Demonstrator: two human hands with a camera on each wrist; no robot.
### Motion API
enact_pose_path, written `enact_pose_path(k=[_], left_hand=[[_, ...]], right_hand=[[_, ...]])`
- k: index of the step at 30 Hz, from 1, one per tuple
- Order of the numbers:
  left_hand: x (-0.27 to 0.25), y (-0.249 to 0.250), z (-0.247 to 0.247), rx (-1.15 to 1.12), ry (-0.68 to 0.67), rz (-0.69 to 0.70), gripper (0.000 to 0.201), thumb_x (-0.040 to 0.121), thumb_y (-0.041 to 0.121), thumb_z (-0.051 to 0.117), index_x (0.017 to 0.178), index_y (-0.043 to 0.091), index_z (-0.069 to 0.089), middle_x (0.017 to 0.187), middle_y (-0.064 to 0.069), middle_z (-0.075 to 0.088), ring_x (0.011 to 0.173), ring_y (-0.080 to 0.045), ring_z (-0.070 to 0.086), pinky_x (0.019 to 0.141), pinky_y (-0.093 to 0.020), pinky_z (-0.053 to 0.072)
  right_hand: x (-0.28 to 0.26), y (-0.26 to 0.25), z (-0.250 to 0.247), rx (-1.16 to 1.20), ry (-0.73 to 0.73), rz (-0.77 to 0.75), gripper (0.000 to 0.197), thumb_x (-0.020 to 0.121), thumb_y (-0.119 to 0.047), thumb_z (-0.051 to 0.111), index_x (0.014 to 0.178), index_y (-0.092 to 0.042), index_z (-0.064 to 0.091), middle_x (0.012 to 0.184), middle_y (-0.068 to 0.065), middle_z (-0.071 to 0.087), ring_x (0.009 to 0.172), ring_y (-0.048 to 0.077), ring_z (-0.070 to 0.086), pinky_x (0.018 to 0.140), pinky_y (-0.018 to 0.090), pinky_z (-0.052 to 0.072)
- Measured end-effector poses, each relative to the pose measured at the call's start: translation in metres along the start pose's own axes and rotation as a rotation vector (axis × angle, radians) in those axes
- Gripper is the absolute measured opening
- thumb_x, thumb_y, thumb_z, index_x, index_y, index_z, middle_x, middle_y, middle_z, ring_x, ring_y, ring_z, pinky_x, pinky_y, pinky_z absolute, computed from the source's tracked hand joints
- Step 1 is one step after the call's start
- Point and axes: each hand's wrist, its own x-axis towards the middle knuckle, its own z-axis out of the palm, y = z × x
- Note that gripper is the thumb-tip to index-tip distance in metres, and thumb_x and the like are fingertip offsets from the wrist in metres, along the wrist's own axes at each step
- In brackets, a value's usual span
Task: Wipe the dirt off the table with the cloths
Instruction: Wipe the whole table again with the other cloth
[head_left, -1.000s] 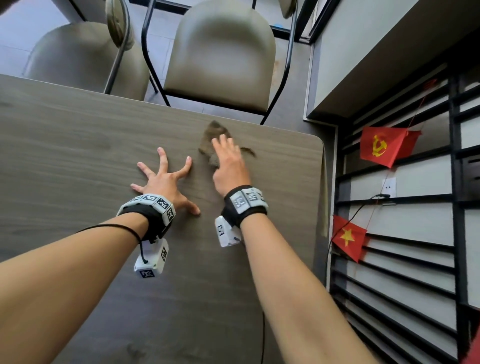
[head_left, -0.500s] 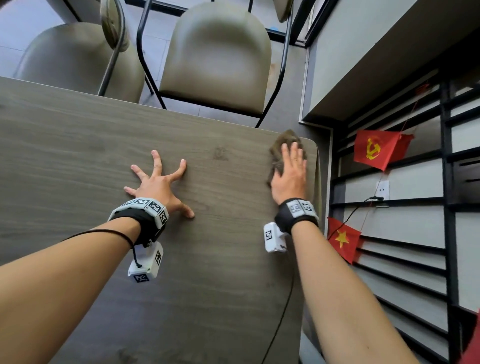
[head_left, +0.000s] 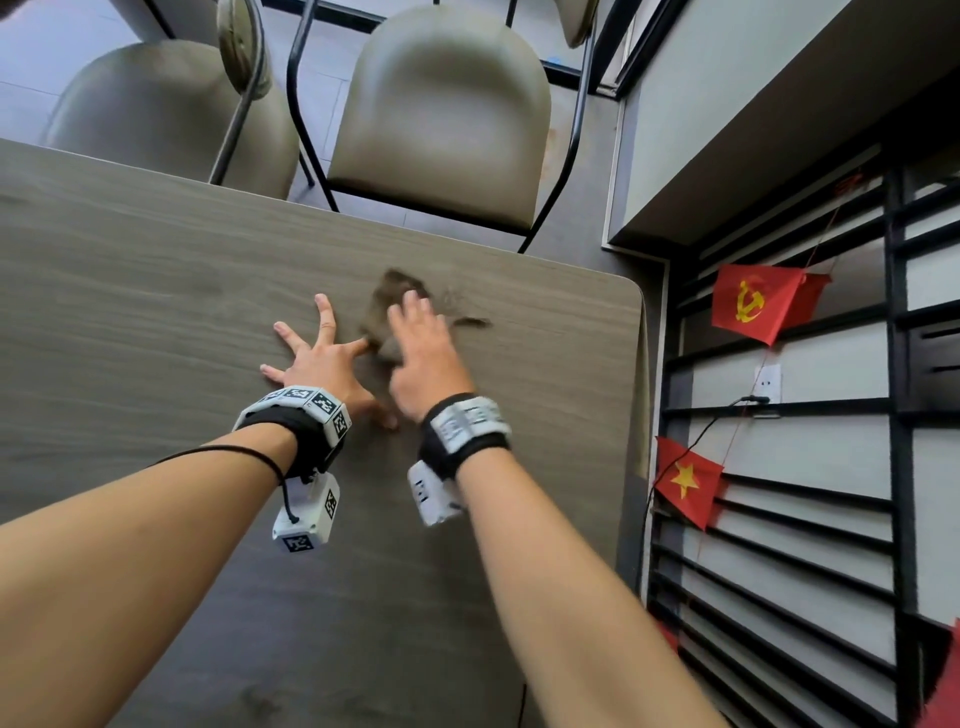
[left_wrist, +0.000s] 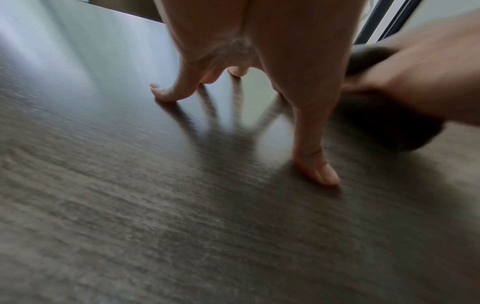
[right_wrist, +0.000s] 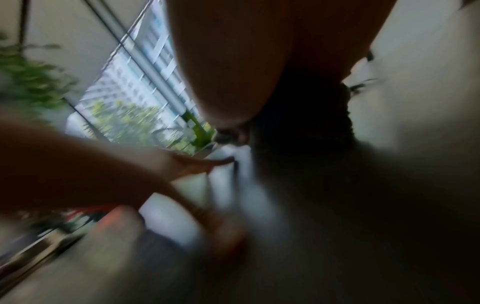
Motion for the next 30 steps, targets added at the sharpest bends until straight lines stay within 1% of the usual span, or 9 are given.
enact_pose_path(k=[3,7,12,14,17,21,23,26,30], left_hand=[[0.003,-0.001,0.002,-0.012,0.049,0.001,0.072,0.073,0.041,0.084,0.139,0.040,0.054,0.163,0.009,-0.031,0.149,-0.048,-0.015,0.107,-0.081,0.017],[0.004,-0.002,0.000,0.002,-0.016,0.007,0.132,0.041,0.059,0.095,0.144,0.070,0.013,0.160,0.009,-0.036,0.147,-0.051,-0.019,0.104,-0.083,0.017],[0.002,-0.002,-0.003,-0.006,-0.024,0.015,0.139,0.039,0.060,0.095,0.142,0.073,0.004,0.158,0.009,-0.039,0.146,-0.051,-0.023,0.104,-0.084,0.015],[0.002,-0.001,-0.003,-0.009,-0.028,0.014,0.138,0.040,0.060,0.095,0.143,0.072,0.004,0.158,0.008,-0.039,0.146,-0.051,-0.023,0.104,-0.084,0.015],[0.002,-0.001,-0.003,-0.008,-0.036,0.018,0.139,0.040,0.060,0.095,0.144,0.072,0.004,0.158,0.008,-0.039,0.146,-0.051,-0.023,0.104,-0.084,0.015],[0.002,-0.002,-0.002,-0.012,-0.032,0.032,0.139,0.040,0.061,0.095,0.144,0.071,0.004,0.159,0.008,-0.038,0.146,-0.052,-0.023,0.104,-0.084,0.015],[0.002,-0.003,-0.002,-0.001,-0.033,0.029,0.138,0.040,0.060,0.095,0.143,0.072,0.004,0.159,0.008,-0.038,0.146,-0.052,-0.022,0.104,-0.084,0.015],[0.002,-0.003,-0.002,0.007,-0.025,0.024,0.121,0.053,0.056,0.093,0.141,0.074,0.010,0.160,0.008,-0.035,0.147,-0.052,-0.020,0.104,-0.084,0.015],[0.005,-0.004,0.001,-0.003,0.025,0.034,0.088,0.078,0.041,0.076,0.148,0.061,0.026,0.162,0.009,-0.032,0.147,-0.052,-0.017,0.106,-0.082,0.016]], right_hand=[[-0.012,-0.011,0.017,-0.039,-0.058,-0.016,0.082,0.085,-0.012,0.052,0.155,-0.011,0.010,0.163,0.004,-0.005,0.149,0.016,-0.007,0.121,0.031,-0.005],[-0.032,0.045,-0.002,-0.121,0.018,-0.058,0.084,0.080,-0.015,0.053,0.155,-0.018,0.014,0.163,-0.001,0.001,0.150,0.014,-0.002,0.122,0.035,0.002],[-0.077,0.144,-0.054,-0.160,0.209,0.265,0.062,0.102,-0.042,0.027,0.156,-0.020,0.008,0.163,0.001,-0.002,0.150,0.016,-0.003,0.122,0.041,0.004],[-0.096,0.173,-0.071,-0.147,0.244,0.332,0.061,0.103,-0.038,0.032,0.156,-0.021,0.006,0.163,0.000,-0.003,0.149,0.014,-0.004,0.122,0.042,0.005],[-0.101,0.185,-0.082,-0.070,0.277,0.327,0.068,0.095,-0.006,0.049,0.154,-0.014,0.017,0.162,0.003,0.006,0.150,0.017,0.002,0.122,0.041,0.007],[-0.081,0.143,-0.073,0.092,0.423,0.395,0.070,0.080,0.012,0.050,0.147,-0.003,0.035,0.158,0.013,0.022,0.148,0.028,0.017,0.122,0.040,0.010],[-0.064,0.103,-0.053,0.110,0.422,0.298,0.075,0.073,0.014,0.049,0.146,-0.001,0.037,0.157,0.017,0.025,0.147,0.031,0.019,0.122,0.037,0.008],[-0.048,0.028,-0.006,0.117,0.213,0.073,0.080,0.069,0.010,0.045,0.147,-0.003,0.035,0.158,0.015,0.022,0.148,0.029,0.016,0.122,0.038,0.008],[-0.053,-0.018,0.032,0.033,0.001,0.010,0.080,0.078,0.007,0.050,0.152,-0.010,0.025,0.163,0.007,0.005,0.150,0.020,0.003,0.121,0.030,-0.003]])
